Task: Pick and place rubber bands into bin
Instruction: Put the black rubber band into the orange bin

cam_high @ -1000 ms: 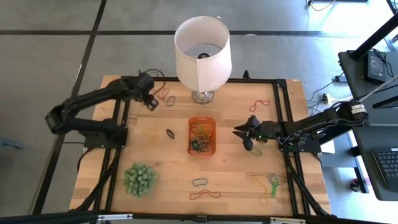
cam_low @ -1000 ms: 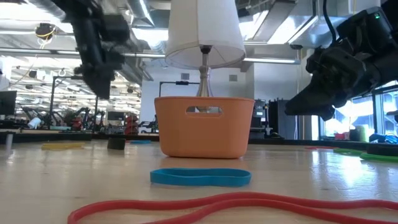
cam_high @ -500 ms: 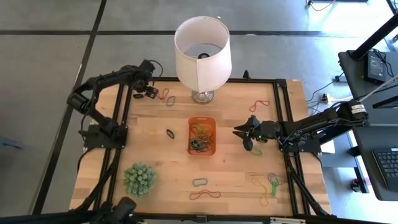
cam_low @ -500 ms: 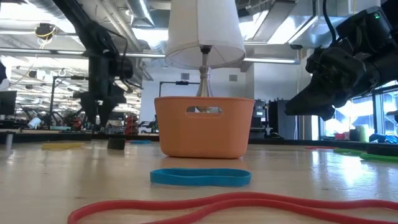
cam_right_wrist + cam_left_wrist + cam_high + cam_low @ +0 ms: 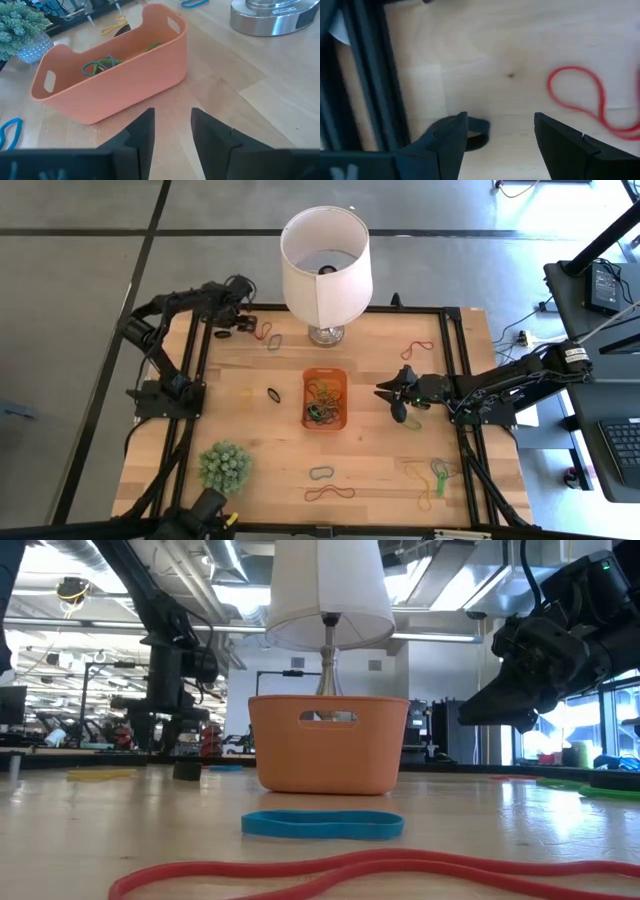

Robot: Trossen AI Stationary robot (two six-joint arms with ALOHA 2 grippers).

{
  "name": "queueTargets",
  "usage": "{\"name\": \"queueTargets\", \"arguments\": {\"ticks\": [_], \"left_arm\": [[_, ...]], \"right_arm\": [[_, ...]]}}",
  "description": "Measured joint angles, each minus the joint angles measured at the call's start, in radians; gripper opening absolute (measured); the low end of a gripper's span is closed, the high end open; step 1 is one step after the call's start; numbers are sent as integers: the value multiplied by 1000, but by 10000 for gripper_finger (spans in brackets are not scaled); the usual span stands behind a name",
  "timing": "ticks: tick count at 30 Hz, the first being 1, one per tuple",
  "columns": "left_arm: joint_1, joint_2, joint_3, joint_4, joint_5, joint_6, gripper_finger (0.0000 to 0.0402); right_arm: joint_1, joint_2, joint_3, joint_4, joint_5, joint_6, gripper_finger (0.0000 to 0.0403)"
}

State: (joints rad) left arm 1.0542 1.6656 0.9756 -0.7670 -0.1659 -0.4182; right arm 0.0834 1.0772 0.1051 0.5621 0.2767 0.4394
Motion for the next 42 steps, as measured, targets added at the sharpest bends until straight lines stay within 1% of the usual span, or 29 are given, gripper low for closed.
{"name": "queueTargets", "arguments": {"ticks": [3, 9, 16, 22, 26, 31, 39, 42], "left_arm": [[6, 16, 7, -20, 12, -14, 213], [-11, 33, 8, -32, -14, -14, 198], [-39, 60, 8, -57, -28, 17, 184], [-65, 88, 8, -78, -61, 47, 173], [-66, 93, 8, -80, -77, 47, 158], [-66, 93, 8, -76, -88, 45, 117], [-66, 93, 7, -70, -98, 42, 13], [-68, 93, 4, -70, -97, 55, 7]], "right_arm": [[0, 0, 0, 0, 0, 0, 131], [0, 0, 0, 1, 0, 0, 131], [0, 0, 0, 2, 0, 0, 131], [0, 0, 0, 2, 0, 0, 131], [0, 0, 0, 3, 0, 0, 131], [0, 0, 0, 3, 0, 1, 131], [0, 1, 0, 3, -9, 3, 131], [0, 1, 0, 3, -17, 4, 131]]}}
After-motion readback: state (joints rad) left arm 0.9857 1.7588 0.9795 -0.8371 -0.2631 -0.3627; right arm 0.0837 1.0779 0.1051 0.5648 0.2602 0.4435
